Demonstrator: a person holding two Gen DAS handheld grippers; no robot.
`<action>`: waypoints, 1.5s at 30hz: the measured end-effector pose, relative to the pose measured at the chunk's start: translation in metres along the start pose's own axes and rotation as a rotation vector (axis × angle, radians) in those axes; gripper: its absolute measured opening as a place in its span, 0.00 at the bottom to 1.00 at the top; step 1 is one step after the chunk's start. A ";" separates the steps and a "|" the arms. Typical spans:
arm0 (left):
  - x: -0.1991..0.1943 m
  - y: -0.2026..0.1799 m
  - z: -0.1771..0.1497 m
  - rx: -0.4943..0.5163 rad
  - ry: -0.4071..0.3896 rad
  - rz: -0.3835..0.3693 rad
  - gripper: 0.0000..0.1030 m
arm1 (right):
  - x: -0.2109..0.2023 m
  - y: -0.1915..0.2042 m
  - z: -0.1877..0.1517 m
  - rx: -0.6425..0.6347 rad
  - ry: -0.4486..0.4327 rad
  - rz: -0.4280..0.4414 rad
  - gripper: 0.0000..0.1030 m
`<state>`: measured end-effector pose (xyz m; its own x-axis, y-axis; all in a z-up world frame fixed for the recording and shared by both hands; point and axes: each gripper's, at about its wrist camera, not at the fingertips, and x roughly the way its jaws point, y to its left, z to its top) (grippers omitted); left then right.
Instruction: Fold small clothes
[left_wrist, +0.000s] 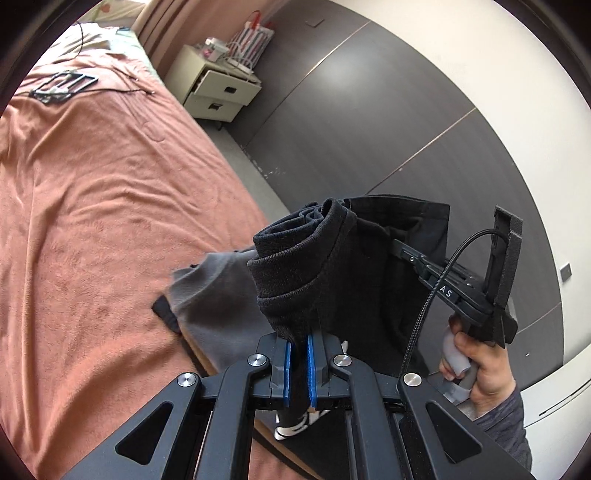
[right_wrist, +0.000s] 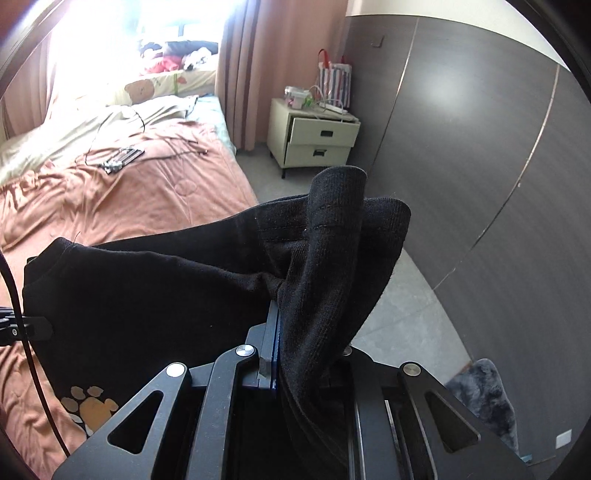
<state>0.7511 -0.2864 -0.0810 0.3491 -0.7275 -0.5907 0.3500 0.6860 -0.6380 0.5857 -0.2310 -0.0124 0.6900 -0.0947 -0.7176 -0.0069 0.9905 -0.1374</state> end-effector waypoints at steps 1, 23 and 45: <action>0.004 0.005 0.000 -0.006 0.003 0.006 0.06 | 0.006 0.002 0.002 -0.012 0.014 -0.009 0.08; 0.003 0.036 0.008 0.060 0.004 0.275 0.36 | -0.011 -0.028 0.000 -0.065 0.101 -0.074 0.34; 0.086 0.002 0.021 0.389 0.094 0.293 0.24 | -0.060 -0.125 -0.154 0.199 -0.041 0.020 0.33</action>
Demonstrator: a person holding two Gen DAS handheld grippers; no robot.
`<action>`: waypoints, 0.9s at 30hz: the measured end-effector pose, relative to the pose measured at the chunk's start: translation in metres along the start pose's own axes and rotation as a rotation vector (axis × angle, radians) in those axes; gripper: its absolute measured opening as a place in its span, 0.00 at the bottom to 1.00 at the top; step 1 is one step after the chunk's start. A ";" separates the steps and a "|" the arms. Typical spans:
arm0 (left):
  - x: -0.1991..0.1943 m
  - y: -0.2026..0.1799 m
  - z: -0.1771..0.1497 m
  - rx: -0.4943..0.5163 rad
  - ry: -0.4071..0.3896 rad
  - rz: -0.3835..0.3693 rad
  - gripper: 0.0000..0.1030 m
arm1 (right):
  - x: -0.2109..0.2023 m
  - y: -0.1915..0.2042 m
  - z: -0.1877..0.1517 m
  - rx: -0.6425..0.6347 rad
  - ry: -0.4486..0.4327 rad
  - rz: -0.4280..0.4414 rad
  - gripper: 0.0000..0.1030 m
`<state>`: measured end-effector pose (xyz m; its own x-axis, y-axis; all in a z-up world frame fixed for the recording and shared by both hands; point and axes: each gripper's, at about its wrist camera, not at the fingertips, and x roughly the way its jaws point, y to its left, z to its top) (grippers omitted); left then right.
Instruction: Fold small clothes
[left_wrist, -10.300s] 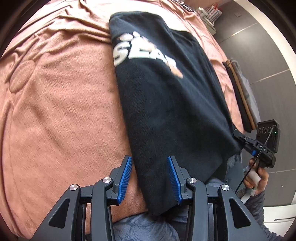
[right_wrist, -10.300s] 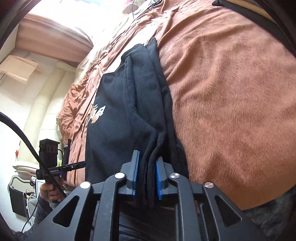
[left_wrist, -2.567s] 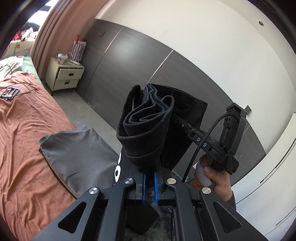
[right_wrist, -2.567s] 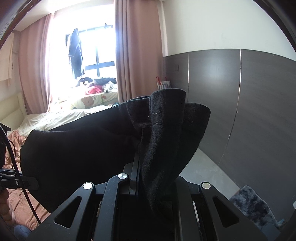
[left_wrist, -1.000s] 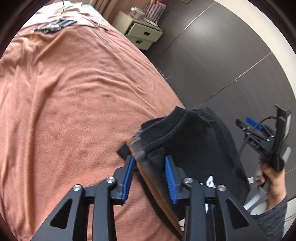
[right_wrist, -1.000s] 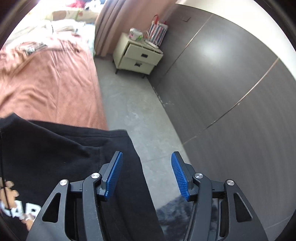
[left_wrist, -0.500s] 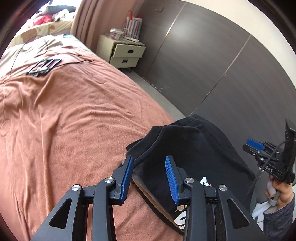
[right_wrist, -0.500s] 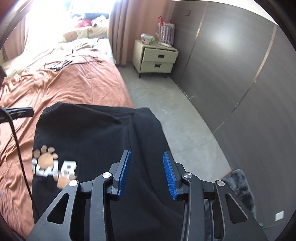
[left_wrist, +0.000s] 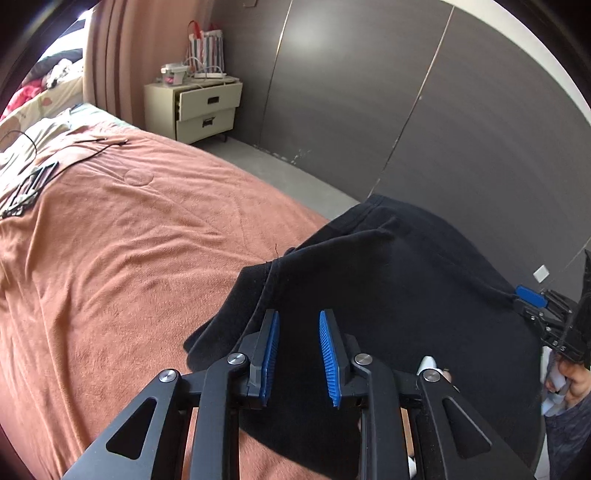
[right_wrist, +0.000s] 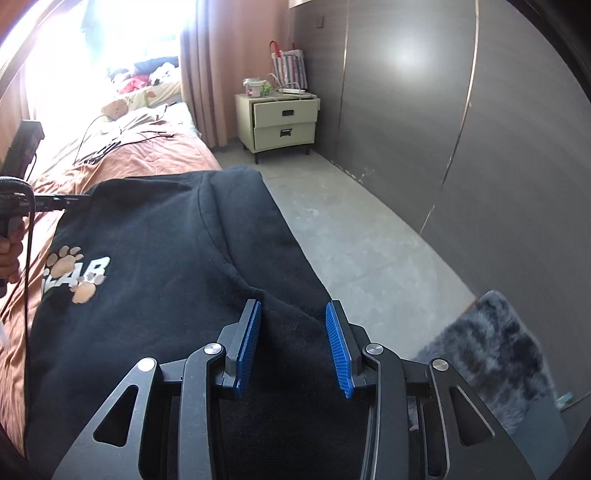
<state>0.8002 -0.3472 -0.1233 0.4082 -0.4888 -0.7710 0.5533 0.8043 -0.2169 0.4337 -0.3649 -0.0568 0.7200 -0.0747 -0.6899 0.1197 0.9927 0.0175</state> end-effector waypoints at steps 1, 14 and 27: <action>0.007 0.000 0.000 0.007 0.004 0.007 0.24 | -0.004 -0.001 -0.006 0.005 -0.010 -0.004 0.33; 0.019 0.018 -0.004 -0.050 -0.007 0.035 0.06 | 0.022 0.010 -0.011 0.066 -0.017 -0.021 0.33; -0.019 -0.003 -0.043 -0.012 0.028 0.032 0.06 | -0.036 0.042 -0.039 0.049 -0.063 0.075 0.46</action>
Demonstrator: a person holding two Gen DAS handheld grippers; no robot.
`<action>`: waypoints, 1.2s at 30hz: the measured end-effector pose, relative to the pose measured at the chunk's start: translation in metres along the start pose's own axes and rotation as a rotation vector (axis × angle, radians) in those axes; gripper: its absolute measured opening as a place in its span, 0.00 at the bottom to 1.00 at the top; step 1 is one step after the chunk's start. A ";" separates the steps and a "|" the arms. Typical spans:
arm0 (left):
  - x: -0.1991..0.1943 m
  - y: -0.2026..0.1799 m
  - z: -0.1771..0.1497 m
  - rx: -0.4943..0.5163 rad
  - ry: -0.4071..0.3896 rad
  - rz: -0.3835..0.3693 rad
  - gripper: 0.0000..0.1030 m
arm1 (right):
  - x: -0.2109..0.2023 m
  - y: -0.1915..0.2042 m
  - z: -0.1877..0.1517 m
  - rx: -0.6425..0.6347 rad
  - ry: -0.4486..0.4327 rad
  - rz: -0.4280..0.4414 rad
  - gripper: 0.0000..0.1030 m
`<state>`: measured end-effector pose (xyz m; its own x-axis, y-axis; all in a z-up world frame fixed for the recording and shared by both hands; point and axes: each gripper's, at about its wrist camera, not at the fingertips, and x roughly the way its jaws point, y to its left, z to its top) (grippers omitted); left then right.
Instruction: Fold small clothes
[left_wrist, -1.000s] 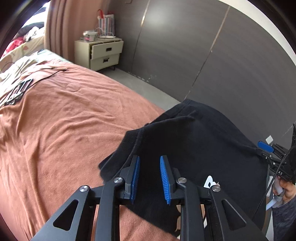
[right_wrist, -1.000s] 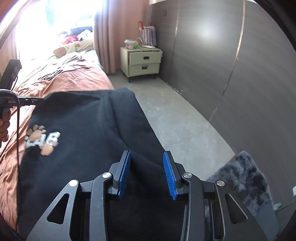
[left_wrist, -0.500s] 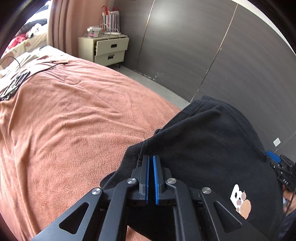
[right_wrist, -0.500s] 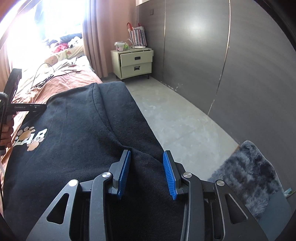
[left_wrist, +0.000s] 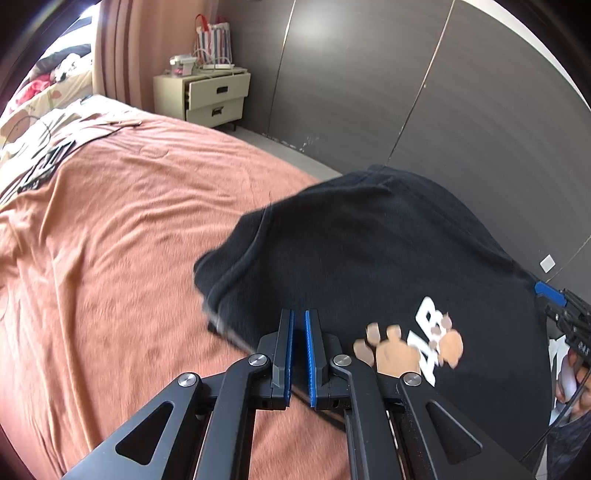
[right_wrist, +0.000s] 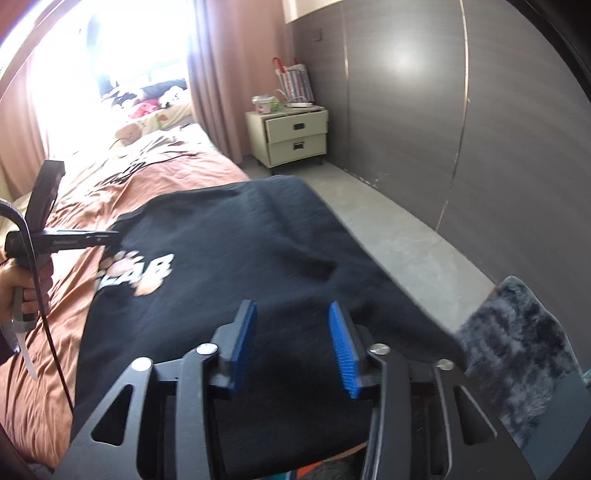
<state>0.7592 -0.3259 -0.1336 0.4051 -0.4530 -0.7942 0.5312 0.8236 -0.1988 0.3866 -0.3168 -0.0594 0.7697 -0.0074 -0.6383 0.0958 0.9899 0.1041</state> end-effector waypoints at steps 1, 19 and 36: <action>-0.001 -0.001 -0.003 -0.001 0.006 0.002 0.06 | -0.002 0.003 -0.001 -0.006 -0.004 0.000 0.50; -0.062 -0.001 -0.042 -0.040 0.051 0.033 0.07 | -0.009 0.035 -0.024 -0.113 0.104 -0.049 0.60; -0.188 -0.033 -0.088 -0.066 -0.125 0.036 0.87 | -0.125 0.043 -0.030 0.020 0.077 -0.044 0.84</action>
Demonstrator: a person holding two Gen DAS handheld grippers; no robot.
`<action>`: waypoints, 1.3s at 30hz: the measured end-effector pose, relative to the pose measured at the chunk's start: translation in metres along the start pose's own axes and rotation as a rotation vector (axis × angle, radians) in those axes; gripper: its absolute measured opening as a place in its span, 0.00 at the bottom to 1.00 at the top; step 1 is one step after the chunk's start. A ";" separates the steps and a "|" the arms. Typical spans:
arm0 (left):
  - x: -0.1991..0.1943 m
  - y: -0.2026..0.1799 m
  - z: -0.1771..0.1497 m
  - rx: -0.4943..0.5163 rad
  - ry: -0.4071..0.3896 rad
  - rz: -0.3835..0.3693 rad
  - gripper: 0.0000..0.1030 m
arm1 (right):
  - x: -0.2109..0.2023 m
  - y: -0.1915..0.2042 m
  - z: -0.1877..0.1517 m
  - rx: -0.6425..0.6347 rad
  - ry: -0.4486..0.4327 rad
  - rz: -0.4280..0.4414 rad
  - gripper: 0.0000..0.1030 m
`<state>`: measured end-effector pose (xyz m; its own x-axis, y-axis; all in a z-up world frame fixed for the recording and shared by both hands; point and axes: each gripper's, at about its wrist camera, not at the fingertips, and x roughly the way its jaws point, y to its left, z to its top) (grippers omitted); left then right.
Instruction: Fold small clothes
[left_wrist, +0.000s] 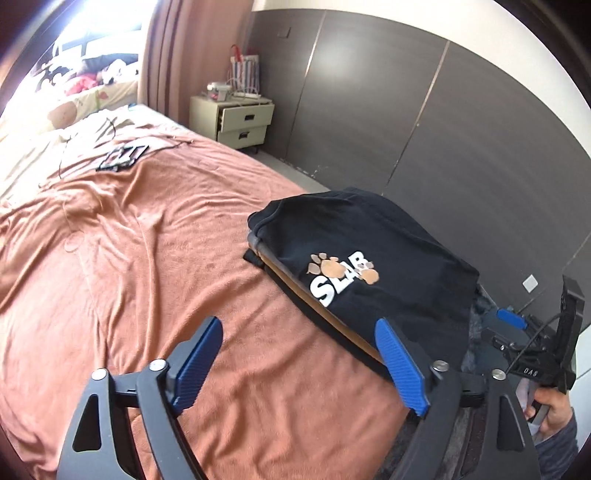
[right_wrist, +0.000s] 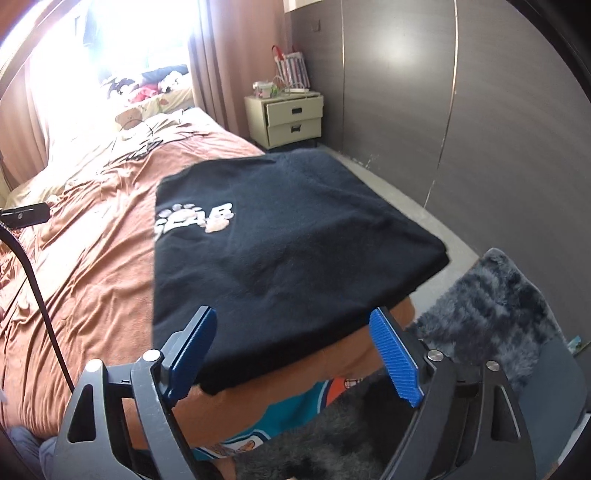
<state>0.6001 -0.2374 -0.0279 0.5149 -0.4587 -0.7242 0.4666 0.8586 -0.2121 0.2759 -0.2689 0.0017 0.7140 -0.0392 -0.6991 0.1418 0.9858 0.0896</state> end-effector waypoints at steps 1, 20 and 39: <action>-0.007 -0.003 -0.001 0.011 -0.009 0.002 0.90 | -0.008 0.000 -0.002 0.009 -0.001 0.002 0.87; -0.139 -0.021 -0.067 0.051 -0.138 0.054 1.00 | -0.109 0.022 -0.042 0.018 -0.050 0.024 1.00; -0.268 -0.025 -0.157 0.029 -0.259 0.196 1.00 | -0.187 0.068 -0.081 -0.026 -0.137 0.110 1.00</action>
<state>0.3377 -0.1002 0.0685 0.7610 -0.3318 -0.5575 0.3589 0.9312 -0.0642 0.0964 -0.1809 0.0808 0.8113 0.0487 -0.5826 0.0413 0.9893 0.1402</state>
